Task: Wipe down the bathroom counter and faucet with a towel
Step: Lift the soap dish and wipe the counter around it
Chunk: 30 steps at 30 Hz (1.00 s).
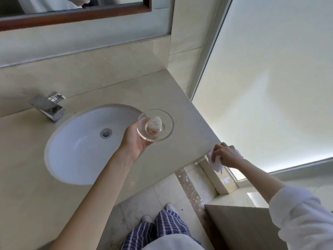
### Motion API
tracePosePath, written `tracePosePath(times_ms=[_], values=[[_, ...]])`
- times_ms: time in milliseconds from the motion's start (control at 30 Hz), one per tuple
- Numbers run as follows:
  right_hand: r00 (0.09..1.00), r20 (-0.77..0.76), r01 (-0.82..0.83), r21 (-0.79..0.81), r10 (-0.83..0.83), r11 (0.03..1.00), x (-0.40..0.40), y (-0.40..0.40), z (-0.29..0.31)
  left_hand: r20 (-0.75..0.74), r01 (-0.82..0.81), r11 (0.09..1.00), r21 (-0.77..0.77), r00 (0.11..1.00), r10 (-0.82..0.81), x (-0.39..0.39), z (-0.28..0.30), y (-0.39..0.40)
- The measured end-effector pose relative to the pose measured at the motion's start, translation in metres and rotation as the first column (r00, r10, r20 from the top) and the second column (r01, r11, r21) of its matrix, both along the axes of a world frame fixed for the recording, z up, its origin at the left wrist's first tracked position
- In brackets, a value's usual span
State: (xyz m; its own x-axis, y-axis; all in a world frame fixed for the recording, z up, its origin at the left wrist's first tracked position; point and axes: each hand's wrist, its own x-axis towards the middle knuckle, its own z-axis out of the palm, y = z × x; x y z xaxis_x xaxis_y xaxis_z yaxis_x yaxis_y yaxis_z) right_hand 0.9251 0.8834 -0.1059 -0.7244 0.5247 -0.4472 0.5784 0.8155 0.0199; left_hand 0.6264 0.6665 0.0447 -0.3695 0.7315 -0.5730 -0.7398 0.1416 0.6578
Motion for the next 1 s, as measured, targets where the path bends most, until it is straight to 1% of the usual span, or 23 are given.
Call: tracePosePath(times_ms=[33, 67, 100, 167, 267, 367, 433, 533, 567, 600, 633, 700, 900, 1000], values=[[0.998, 0.042, 0.047, 0.017, -0.048, 0.999, 0.009, 0.002, 0.004, 0.000, 0.005, 1.000, 0.002, 1.000, -0.005, 0.001, 0.003, -0.001], [0.993, 0.053, 0.108, 0.029, -0.109, 0.994, 0.017, 0.004, 0.007, 0.000, 0.007, 1.000, 0.001, 1.000, -0.007, 0.002, 0.006, -0.001], [0.984, 0.033, 0.172, 0.038, -0.173, 0.984, 0.022, 0.007, 0.011, 0.001, 0.003, 1.000, 0.000, 1.000, -0.003, 0.002, 0.009, 0.000], [0.956, -0.066, 0.288, 0.053, -0.284, 0.956, 0.026, 0.011, 0.020, 0.004, -0.008, 1.000, 0.007, 1.000, 0.008, 0.003, 0.017, 0.003], [0.883, -0.291, 0.396, 0.044, -0.367, 0.917, 0.017, 0.021, 0.033, 0.017, -0.030, 0.999, 0.042, 0.999, 0.030, 0.006, 0.024, 0.010], [0.820, -0.401, 0.427, -0.049, -0.410, 0.903, -0.013, 0.041, 0.041, 0.025, -0.053, 0.996, 0.067, 0.998, 0.051, 0.012, 0.030, 0.018], [0.766, -0.451, 0.439, -0.154, -0.459, 0.885, -0.041, 0.057, 0.044, 0.016, -0.080, 0.995, 0.067, 0.997, 0.080, 0.016, 0.032, 0.024], [0.605, -0.523, 0.462, -0.383, -0.600, 0.800, -0.088, 0.073, 0.045, 0.010, -0.122, 0.990, 0.070, 0.993, 0.121, 0.018, 0.032, 0.028], [0.585, -0.530, 0.447, -0.421, -0.614, 0.789, -0.103, 0.079, 0.045, 0.019, -0.137, 0.988, 0.073, 0.991, 0.136, 0.018, 0.032, 0.032], [0.588, -0.530, 0.430, -0.436, -0.611, 0.791, -0.118, 0.086, 0.044, 0.031, -0.153, 0.986, 0.071, 0.988, 0.151, 0.016, 0.031, 0.036], [0.608, -0.525, 0.411, -0.433, -0.595, 0.802, -0.132, 0.093, 0.043, 0.036, -0.169, 0.984, 0.064, 0.985, 0.167, 0.015, 0.031, 0.040], [0.678, -0.507, 0.371, -0.389, -0.533, 0.843, -0.154, 0.111, 0.039, 0.035, -0.199, 0.979, 0.046, 0.980, 0.197, 0.013, 0.032, 0.050], [0.809, -0.475, 0.208, -0.319, -0.346, 0.925, -0.197, 0.153, 0.026, 0.030, -0.273, 0.962, 0.028, 0.962, 0.272, 0.006, 0.028, 0.078], [0.838, -0.448, 0.167, -0.331, -0.310, 0.929, -0.208, 0.164, 0.015, 0.031, -0.300, 0.953, 0.028, 0.954, 0.299, 0.002, 0.022, 0.085]])
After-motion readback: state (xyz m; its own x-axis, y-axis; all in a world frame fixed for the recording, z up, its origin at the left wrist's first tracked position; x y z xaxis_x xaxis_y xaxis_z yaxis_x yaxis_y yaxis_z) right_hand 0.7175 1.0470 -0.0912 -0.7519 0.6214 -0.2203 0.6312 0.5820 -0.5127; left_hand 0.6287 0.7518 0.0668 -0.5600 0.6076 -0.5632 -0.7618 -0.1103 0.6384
